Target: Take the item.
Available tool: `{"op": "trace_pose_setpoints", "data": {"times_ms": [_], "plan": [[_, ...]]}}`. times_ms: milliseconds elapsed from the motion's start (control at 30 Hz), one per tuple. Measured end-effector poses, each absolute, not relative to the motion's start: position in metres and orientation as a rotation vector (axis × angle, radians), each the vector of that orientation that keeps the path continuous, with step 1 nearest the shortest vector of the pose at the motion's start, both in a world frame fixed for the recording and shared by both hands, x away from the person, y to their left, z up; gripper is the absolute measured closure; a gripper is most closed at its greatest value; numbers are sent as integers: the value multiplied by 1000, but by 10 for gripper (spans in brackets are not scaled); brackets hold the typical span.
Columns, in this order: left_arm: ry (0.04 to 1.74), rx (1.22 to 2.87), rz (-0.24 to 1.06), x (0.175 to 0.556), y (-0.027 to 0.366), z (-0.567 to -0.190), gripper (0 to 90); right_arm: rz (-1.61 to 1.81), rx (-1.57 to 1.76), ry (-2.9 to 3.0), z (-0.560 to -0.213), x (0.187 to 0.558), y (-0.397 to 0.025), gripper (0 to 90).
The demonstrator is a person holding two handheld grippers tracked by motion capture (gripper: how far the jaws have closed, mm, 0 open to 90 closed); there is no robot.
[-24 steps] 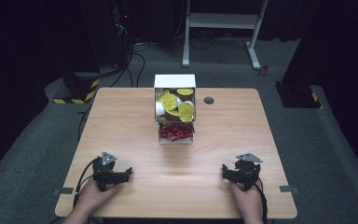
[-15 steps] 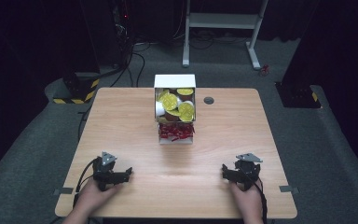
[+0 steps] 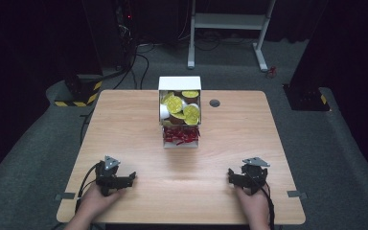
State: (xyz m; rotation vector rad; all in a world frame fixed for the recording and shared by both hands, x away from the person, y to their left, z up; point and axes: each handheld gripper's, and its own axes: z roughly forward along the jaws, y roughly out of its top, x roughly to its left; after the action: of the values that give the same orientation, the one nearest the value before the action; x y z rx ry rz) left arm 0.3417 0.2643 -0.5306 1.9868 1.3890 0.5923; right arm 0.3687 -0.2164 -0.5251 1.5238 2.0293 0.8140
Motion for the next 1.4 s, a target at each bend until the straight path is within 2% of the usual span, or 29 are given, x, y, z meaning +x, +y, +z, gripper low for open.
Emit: {"op": "trace_pose_setpoints", "data": {"times_ms": [800,867,1400], "plan": [[1389,1987,593,342,264,-531,35,821,1514,2037,-525,369,-217,96],[1389,1987,593,342,264,-531,35,820,1510,2043,-524,368,-216,144],[1390,1988,594,342,264,-531,35,924,1467,2024,-504,366,-213,160]]}}
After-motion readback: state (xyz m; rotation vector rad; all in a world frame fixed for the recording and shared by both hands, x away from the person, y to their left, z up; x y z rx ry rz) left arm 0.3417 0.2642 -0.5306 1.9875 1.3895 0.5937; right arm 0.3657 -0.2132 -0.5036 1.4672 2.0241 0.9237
